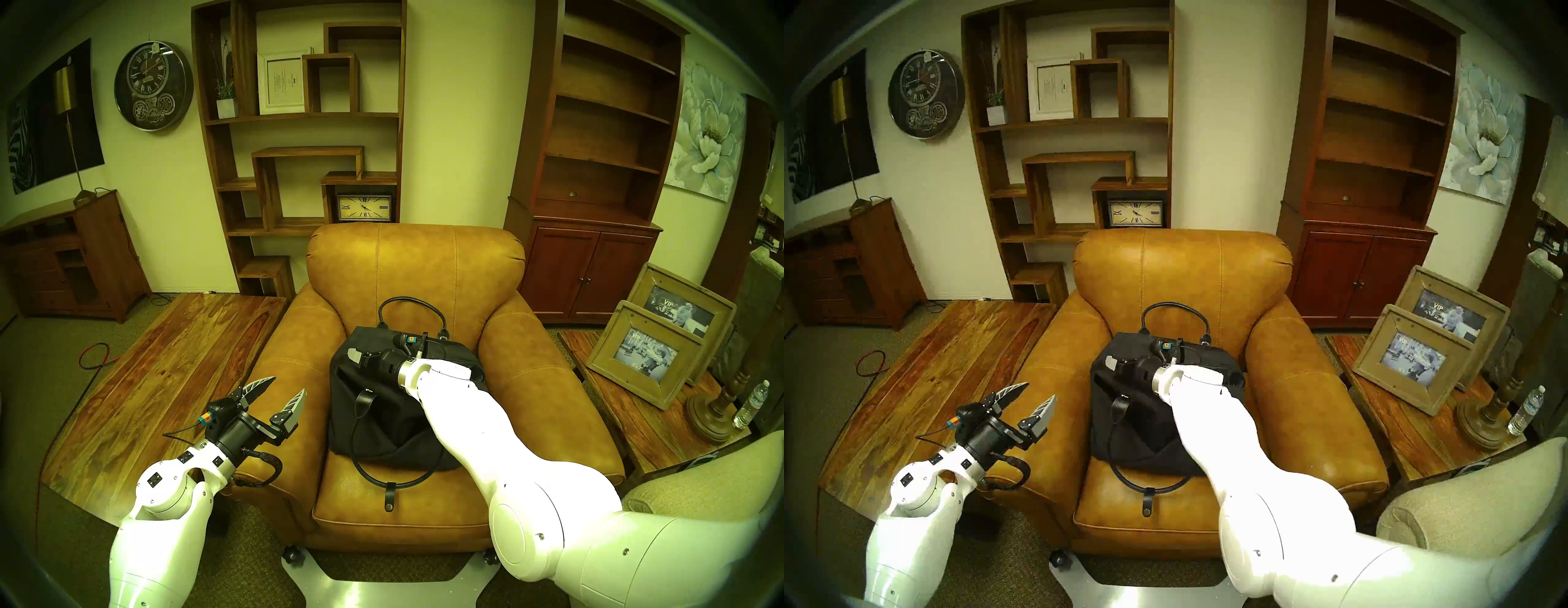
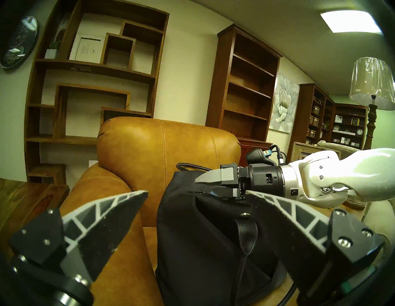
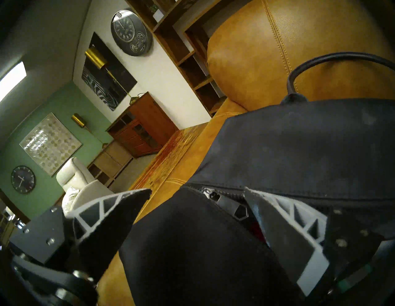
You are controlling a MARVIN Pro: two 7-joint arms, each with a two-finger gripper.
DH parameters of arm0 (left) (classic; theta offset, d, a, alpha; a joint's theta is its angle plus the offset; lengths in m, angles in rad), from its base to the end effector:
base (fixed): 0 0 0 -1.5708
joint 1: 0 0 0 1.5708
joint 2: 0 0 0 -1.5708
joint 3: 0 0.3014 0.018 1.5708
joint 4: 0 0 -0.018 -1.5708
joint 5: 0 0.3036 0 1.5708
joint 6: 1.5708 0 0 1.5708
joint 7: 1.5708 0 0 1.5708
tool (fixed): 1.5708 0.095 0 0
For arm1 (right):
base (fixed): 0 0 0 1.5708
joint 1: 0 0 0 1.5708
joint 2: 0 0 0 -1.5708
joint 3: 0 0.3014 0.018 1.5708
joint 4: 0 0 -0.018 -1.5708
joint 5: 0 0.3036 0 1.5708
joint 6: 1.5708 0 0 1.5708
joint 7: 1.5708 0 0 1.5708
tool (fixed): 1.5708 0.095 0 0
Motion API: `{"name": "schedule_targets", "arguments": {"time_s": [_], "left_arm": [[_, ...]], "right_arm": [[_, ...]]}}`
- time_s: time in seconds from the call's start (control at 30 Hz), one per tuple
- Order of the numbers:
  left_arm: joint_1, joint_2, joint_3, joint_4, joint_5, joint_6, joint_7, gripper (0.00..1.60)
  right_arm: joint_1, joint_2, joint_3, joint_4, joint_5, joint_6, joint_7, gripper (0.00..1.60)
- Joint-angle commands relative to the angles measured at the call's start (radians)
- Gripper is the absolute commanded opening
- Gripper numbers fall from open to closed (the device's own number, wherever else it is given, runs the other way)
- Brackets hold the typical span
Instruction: Close a bag with a zipper
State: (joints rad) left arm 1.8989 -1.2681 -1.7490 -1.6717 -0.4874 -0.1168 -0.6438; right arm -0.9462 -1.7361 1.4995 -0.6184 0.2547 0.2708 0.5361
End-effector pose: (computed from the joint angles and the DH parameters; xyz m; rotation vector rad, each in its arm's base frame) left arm 0.3008 0.0967 -0.3436 1.8931 -0.3182 1.8908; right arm 0.5291 0.1703 -0.3690 -2.0356 -0.1935 -1.1415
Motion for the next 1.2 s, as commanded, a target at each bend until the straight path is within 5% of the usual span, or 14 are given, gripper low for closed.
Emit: {"name": "schedule_targets", "arguments": {"time_s": [0.0,0.1,0.57,1.17], "left_arm": [[-0.003,0.000,-0.003,-0.026,-0.001,0.000,0.001,1.60],[-0.003,0.000,-0.003,-0.027,-0.001,0.000,0.001,1.60],[-0.005,-0.001,-0.004,-0.023,-0.001,-0.001,-0.002,1.60],[-0.006,-0.003,-0.005,-0.022,0.000,-0.001,-0.005,1.60]], "right_arm": [[-0.048,0.007,0.004,-0.124,0.005,0.076,-0.001,1.60],[-0.065,0.005,0.005,-0.156,0.000,0.100,-0.011,1.60],[0.085,0.000,0.019,0.063,-0.005,0.046,-0.035,1.60],[0.179,-0.020,0.058,0.235,0.017,-0.046,-0.015,1.60]]}}
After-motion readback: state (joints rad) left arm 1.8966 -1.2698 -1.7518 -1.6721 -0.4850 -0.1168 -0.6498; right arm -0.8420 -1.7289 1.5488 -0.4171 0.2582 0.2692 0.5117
